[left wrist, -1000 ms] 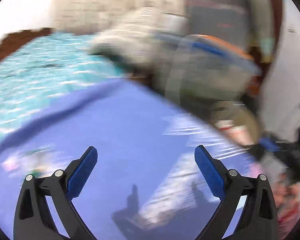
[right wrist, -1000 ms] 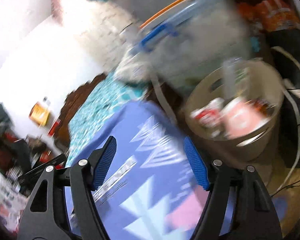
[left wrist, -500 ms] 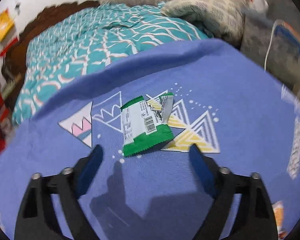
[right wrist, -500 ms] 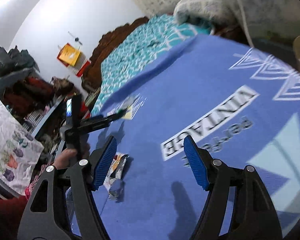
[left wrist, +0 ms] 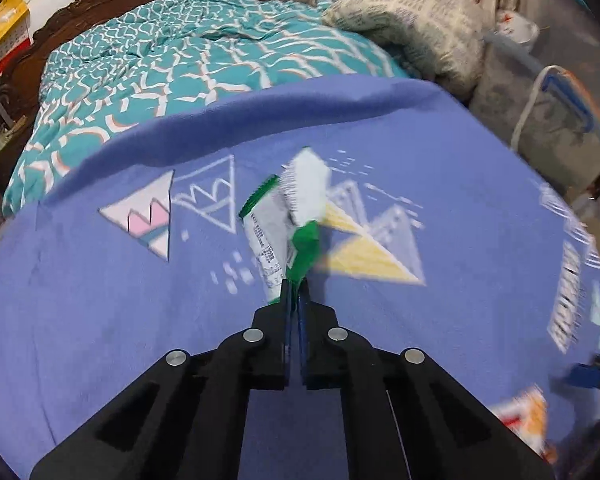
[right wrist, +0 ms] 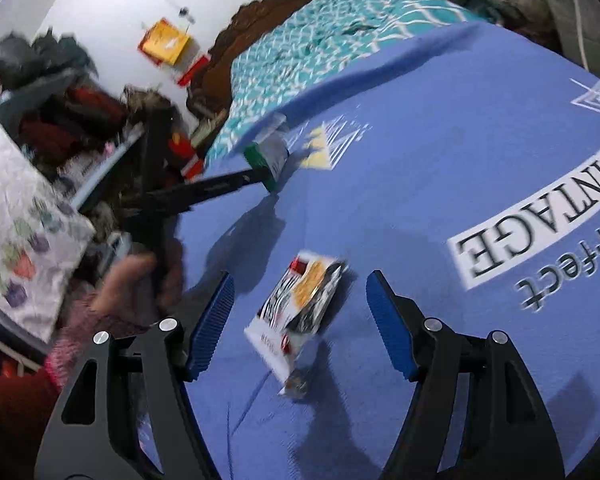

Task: Collect trash
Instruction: 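Grasp the green-white packet with the left tool while the right tool grasps the cracker wrapper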

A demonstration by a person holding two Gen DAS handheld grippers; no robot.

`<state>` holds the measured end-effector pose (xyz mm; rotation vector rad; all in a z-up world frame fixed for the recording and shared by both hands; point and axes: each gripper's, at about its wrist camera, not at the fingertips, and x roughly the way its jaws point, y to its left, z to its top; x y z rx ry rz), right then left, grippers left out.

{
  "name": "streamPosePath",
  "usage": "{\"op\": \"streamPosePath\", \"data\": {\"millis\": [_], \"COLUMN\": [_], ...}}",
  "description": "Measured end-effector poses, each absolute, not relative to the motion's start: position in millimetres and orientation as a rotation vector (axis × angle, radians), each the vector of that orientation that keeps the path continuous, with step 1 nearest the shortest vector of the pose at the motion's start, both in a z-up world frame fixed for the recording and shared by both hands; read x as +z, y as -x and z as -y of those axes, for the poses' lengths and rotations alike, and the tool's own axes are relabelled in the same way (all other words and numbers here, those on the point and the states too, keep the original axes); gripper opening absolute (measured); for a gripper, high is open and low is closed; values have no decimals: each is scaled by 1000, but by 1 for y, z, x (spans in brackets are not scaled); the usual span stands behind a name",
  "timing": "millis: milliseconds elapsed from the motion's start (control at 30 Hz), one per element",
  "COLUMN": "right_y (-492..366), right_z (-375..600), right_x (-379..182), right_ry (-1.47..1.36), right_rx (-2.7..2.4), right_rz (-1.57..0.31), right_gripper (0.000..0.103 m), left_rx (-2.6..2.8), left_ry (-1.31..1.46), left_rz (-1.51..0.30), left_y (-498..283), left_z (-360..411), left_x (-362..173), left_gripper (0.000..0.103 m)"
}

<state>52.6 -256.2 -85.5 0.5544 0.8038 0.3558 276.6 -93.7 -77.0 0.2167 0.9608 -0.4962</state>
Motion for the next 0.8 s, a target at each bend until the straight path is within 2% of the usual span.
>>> {"op": "streamPosePath", "data": {"millis": [233, 300, 333, 367, 400, 467, 800], "right_y": [-46, -43, -43, -42, -41, -38, 25], "right_z": [223, 215, 213, 211, 210, 209, 239], "right_x": [-97, -99, -99, -100, -101, -100, -81], "right_ry": [-375, -340, -324, -308, -294, -289, -373], "right_rx": [326, 324, 319, 314, 307, 304, 237], "right_rz": [-867, -877, -884, -891, -897, -896, -799], "right_gripper": [67, 57, 43, 35, 33, 21, 18], "left_rx": [-597, -607, -608, -611, -611, -615, -720], "left_ry": [-146, -131, -121, -109, -102, -82, -33], "left_rz": [-976, -979, -982, -981, -982, -982, -950], "left_y": [-170, -140, -125, -111, -100, -81, -35], "left_z": [78, 74, 72, 69, 66, 59, 63], "left_x": [-64, -68, -70, -71, -72, -72, -57], "left_gripper": [2, 2, 2, 2, 2, 1, 1]}}
